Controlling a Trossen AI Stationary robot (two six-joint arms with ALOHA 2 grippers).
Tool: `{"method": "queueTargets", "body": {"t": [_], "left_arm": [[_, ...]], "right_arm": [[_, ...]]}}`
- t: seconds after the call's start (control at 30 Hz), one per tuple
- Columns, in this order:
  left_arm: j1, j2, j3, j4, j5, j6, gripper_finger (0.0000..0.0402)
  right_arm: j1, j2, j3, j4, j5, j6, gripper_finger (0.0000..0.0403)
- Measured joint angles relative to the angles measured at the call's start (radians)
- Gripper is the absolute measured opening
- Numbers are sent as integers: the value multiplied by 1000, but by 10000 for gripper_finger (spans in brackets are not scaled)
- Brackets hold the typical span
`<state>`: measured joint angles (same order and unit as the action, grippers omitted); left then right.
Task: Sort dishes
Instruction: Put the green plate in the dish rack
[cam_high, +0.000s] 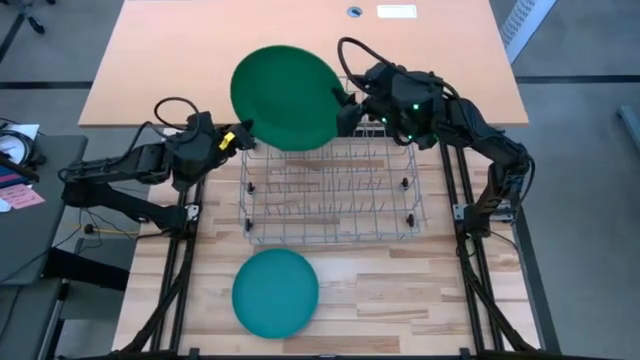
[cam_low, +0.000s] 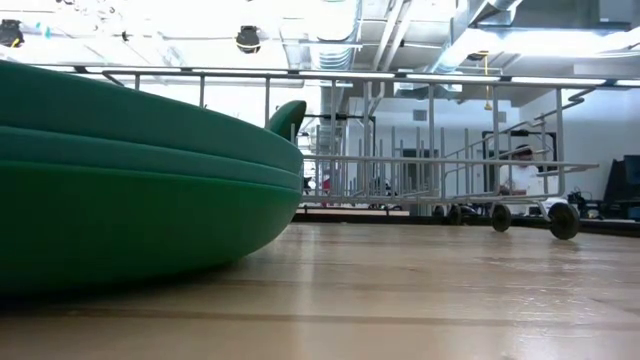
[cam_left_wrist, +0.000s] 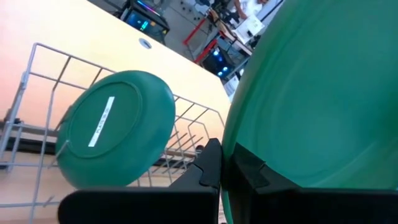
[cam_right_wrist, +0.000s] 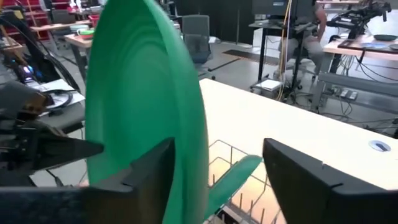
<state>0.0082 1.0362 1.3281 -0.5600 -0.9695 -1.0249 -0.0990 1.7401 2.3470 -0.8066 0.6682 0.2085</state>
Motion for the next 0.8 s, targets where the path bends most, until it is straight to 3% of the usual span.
{"method": "queueTargets", "body": {"t": [0.2,0.33,0.8], "left_arm": [[0,0,0,4,-5,29,0],[0,0,0,11,-10,78,0],[-2,-1,0,50,-22,174,0]], "right_arm": [[-19,0,0,-1,-16,-3,124],[-21,17,1,-4,-18,-7,72],[-30,48,1,22,-12,-12,15]]}}
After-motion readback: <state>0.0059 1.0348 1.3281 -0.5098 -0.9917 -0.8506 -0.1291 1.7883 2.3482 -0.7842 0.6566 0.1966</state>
